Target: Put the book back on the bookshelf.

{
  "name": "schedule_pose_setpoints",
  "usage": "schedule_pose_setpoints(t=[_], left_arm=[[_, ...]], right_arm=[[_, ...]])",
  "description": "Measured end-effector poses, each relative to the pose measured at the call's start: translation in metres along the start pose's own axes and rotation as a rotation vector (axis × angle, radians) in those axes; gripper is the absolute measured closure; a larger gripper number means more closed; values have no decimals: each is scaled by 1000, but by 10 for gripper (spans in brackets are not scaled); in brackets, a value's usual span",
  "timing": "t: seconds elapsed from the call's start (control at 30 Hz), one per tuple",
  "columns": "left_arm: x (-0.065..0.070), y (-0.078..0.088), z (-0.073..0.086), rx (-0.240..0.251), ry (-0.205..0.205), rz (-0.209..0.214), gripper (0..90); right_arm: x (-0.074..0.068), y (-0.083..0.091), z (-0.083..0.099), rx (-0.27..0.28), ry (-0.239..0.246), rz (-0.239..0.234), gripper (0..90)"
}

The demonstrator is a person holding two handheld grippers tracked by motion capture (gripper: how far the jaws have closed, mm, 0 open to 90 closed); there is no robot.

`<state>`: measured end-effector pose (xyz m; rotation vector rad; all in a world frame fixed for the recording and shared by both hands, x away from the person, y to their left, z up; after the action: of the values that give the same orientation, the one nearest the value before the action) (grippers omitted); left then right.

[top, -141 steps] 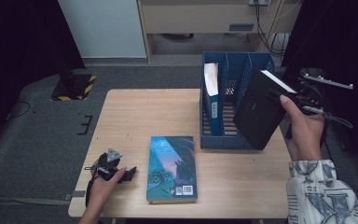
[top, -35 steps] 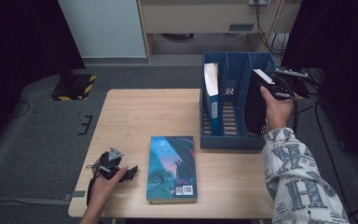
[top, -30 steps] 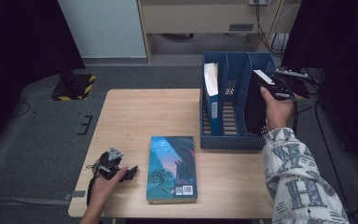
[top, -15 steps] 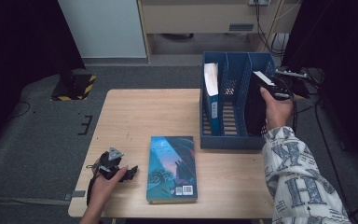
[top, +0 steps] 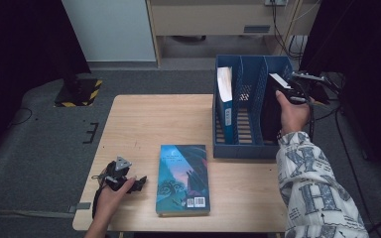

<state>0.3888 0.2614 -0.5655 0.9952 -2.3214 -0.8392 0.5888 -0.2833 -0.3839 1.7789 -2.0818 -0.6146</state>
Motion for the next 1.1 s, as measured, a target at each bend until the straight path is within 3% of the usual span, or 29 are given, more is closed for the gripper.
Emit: schedule_pose_setpoints(t=[0.27, 0.53, 1.1], left_arm=[[0, 0, 0, 0, 0, 1, 0], [0, 0, 0, -1, -4, 3, 0], [3, 0, 1, 0, -8, 13, 0]], right_arm=[[-1, -1, 0, 8, 28, 16, 531], [-1, -3, 8, 3, 22, 18, 530], [-4, 15, 26, -80, 101, 55, 525]])
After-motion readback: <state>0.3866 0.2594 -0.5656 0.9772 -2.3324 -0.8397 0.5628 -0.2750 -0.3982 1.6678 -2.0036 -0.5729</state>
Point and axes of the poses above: each handheld gripper's, and its own axes: y roughly backward along the jaws, z roughly out of its underside, x roughly to its right, the point moved 4 cm from there along -y, roughly forward along the jaws, and after that the axes turned 15 degrees about z, right-handed, at the moved point
